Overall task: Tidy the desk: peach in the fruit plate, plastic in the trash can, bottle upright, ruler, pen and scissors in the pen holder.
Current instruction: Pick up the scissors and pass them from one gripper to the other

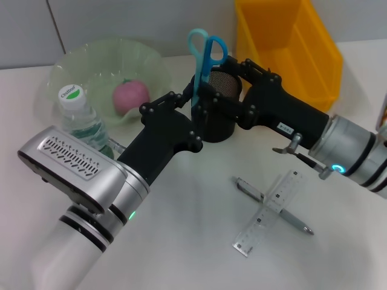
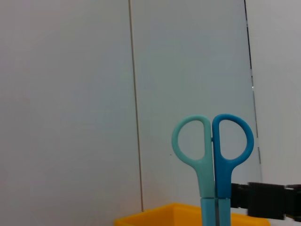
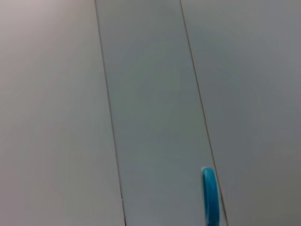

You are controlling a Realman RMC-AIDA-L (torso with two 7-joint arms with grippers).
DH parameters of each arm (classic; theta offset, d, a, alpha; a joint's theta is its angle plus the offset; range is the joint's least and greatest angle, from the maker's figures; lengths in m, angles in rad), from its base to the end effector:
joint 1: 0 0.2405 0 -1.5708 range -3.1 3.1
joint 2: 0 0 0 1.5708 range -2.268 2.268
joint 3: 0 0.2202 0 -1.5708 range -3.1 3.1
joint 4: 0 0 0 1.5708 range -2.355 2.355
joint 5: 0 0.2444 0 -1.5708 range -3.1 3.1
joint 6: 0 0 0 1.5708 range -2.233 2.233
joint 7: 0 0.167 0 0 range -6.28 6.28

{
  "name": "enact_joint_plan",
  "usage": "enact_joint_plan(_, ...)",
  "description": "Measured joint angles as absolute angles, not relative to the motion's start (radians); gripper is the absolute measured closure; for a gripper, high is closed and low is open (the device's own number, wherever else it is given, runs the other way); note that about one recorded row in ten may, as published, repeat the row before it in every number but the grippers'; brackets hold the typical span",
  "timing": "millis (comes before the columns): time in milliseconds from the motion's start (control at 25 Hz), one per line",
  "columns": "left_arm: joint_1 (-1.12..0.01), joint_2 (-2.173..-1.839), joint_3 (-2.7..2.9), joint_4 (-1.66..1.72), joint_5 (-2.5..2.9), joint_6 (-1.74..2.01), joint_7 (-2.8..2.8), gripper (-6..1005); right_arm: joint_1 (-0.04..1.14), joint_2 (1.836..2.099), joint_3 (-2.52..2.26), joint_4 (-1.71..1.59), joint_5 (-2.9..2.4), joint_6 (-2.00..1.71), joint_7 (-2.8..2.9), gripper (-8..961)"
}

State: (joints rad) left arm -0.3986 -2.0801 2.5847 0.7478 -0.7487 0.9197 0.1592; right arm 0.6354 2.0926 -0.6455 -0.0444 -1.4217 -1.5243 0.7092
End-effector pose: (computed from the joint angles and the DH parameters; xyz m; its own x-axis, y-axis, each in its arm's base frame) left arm -0.1398 0.3179 -0.1435 0.7107 -0.1077 0.6952 0.4914 -0.6312 -0.6001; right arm 0.2093 0.3449 -0.0554 0.5268 -0.0098 -0.8500 -0.5041 -0.8087 -0.3030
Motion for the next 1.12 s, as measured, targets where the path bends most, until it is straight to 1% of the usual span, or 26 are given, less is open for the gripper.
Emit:
enact_joint_plan(240,-0.399,-2.08,2.583,0.749,-0.749,0.911,0.16,708,0.668,2.092,-0.64,-0.018,-1.42,-1.503,0.697,145)
enact_joint_plan(720,-0.403,-2.08,2.579,0.742,-0.764,0.911,0.16,699,0.688,2.092,-0.637,0.016,-1.42,-1.472,0.668,278)
enact_joint_plan(1120,-0.405,-2.08,2.584,0.741,-0.765,0.911,0.197,691,0.713,2.092,-0.596,0.071,-1.421,-1.444,0.617,487)
